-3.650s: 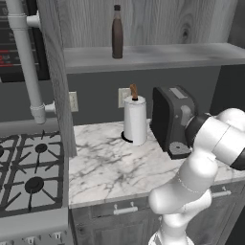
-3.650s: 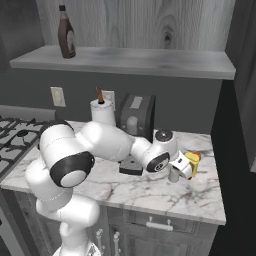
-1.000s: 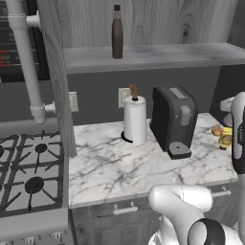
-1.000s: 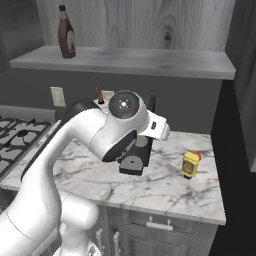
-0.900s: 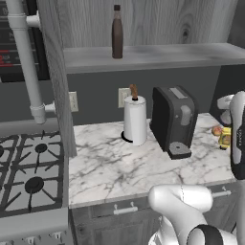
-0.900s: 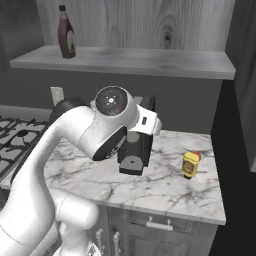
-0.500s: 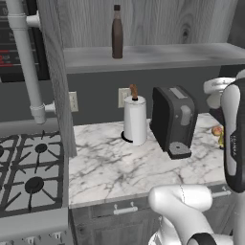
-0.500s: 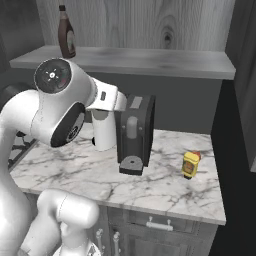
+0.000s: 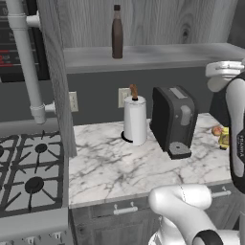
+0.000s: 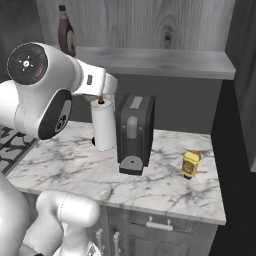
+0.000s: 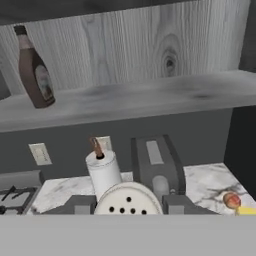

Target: There are various items on the counter. Only move the condiments/shakers into the cabinet.

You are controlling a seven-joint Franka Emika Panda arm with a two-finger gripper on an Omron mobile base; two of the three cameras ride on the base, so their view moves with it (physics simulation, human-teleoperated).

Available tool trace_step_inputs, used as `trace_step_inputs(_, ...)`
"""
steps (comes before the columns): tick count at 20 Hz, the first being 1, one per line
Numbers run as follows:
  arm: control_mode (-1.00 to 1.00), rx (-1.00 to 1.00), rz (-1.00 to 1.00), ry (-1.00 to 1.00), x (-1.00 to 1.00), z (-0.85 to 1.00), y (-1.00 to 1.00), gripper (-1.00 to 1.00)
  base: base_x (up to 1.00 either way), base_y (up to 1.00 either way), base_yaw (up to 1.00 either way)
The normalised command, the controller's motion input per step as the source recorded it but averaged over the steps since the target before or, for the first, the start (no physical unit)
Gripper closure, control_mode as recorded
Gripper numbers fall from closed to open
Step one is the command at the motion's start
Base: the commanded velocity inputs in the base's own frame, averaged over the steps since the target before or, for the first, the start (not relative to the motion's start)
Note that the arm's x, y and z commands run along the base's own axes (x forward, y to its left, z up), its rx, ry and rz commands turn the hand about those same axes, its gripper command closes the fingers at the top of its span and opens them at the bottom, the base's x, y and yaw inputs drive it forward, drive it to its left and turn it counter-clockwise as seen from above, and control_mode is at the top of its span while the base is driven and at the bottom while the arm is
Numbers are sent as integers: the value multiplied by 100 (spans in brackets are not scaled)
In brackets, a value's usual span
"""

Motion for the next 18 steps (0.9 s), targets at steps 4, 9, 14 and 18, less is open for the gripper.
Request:
trace_step_inputs(4,-100,3,0,-10,4,27,0,100,0,0,0)
trace_step_inputs(9,-100,4,0,-1,25,44,0,100,0,0,0)
trace_step_inputs(14,-100,1,0,0,40,47,0,100,0,0,0)
trace_step_inputs(18,-100,0,0,0,56,9,0,100,0,0,0)
